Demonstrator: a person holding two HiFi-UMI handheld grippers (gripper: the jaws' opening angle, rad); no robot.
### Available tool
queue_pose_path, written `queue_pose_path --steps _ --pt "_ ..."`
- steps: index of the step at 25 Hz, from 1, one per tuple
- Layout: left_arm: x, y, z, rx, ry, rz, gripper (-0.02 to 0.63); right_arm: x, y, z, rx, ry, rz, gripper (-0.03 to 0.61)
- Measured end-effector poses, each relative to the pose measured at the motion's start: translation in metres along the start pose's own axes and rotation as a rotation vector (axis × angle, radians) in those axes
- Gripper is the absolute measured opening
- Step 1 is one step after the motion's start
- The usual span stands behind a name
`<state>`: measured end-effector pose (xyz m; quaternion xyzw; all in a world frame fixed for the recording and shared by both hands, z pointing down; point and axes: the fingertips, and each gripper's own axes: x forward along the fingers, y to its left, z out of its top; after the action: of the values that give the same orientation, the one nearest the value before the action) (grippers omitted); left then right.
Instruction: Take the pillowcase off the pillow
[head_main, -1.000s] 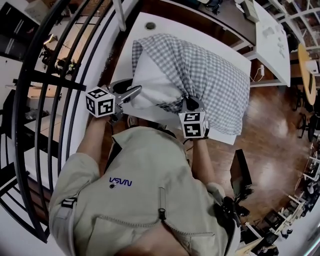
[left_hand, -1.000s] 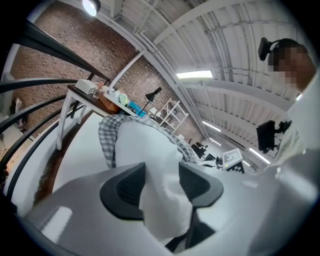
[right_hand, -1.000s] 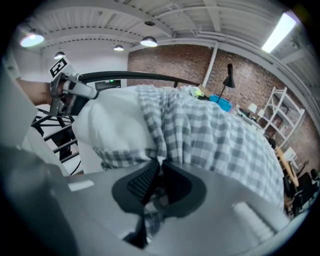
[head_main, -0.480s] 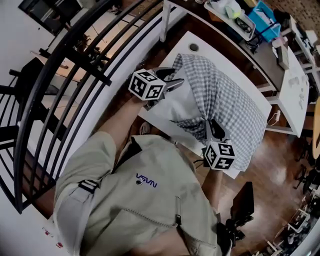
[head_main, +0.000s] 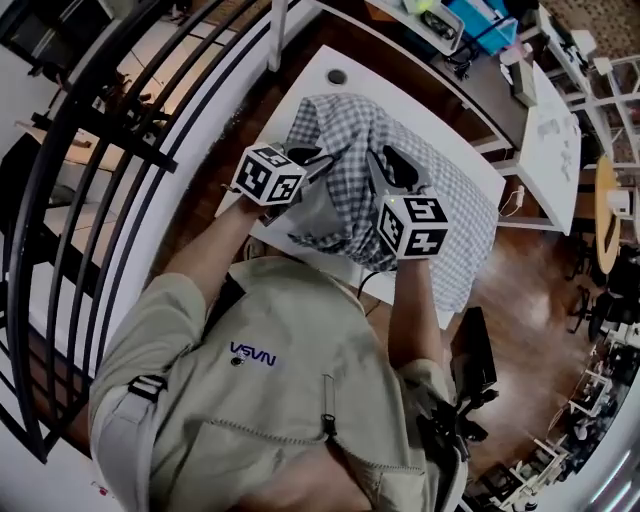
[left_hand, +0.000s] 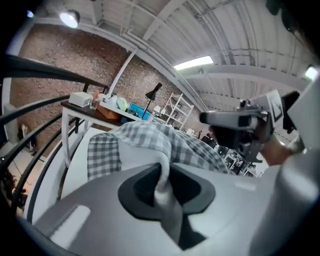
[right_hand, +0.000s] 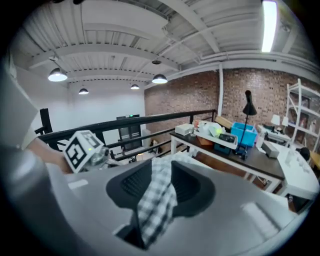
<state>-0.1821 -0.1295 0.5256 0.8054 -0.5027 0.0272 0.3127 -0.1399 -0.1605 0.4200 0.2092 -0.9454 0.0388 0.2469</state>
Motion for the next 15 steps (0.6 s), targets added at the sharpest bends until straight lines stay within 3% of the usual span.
queue_pose_path --steps 3,7,9,10,15 --pt "-0.005 -0.03 0.004 0.09 -0.022 0.009 0.04 0.037 -0.004 0.009 -0.048 0.056 0.012 0.154" --pt "-0.011 -0.051 0.005 0.153 -0.042 0.027 0.034 0.083 -0.013 -0.021 -0.213 0.287 -0.027 0.201" --pt "-0.016 -0.05 0.004 0.149 -0.05 0.038 0.031 0.086 -0.016 -0.022 -0.257 0.311 -0.052 0.057" --pt "-0.019 -0.049 0.005 0.145 -0.059 0.037 0.029 0.084 -0.019 -0.016 -0.255 0.292 -0.068 0.021" --pt "-0.043 -0.064 0.009 0.208 -0.105 0.001 0.025 0.068 -0.073 0.022 -0.219 0.179 -0.251 0.005"
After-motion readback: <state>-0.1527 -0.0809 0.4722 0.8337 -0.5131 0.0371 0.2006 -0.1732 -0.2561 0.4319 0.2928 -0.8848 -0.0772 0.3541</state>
